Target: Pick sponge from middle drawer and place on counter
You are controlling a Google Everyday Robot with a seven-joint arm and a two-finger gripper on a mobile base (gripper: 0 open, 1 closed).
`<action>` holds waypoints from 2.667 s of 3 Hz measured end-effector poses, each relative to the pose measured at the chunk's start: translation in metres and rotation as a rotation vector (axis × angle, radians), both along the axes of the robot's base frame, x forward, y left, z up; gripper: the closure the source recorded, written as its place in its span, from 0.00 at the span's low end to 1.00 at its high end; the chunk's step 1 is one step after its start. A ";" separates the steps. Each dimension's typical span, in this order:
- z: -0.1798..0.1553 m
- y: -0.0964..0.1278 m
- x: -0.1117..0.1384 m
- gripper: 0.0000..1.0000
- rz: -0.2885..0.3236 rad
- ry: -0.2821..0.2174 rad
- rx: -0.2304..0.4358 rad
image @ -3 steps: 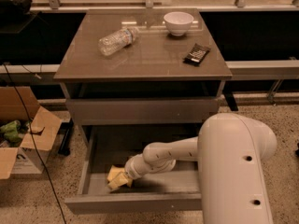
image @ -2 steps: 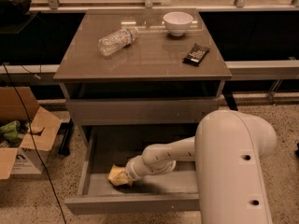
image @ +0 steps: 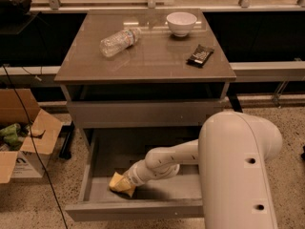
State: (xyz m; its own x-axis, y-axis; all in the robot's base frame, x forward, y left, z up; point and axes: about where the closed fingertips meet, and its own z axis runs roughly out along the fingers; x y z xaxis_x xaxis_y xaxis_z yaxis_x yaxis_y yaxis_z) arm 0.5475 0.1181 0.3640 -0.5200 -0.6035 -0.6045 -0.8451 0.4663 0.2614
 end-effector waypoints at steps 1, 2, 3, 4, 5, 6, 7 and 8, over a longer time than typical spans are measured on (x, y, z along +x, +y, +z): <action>0.029 -0.009 0.001 1.00 -0.003 -0.017 0.067; 0.116 -0.018 0.002 1.00 0.054 -0.087 0.209; 0.236 -0.074 0.013 1.00 0.091 -0.216 0.365; 0.311 -0.108 0.023 1.00 0.153 -0.324 0.435; 0.374 -0.126 0.040 1.00 0.233 -0.434 0.471; 0.438 -0.138 0.069 1.00 0.303 -0.538 0.446; 0.462 -0.147 0.083 1.00 0.287 -0.587 0.452; 0.462 -0.147 0.083 1.00 0.287 -0.587 0.452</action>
Offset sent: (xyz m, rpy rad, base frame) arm 0.0118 -0.1104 0.2416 0.4013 -0.1822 0.0131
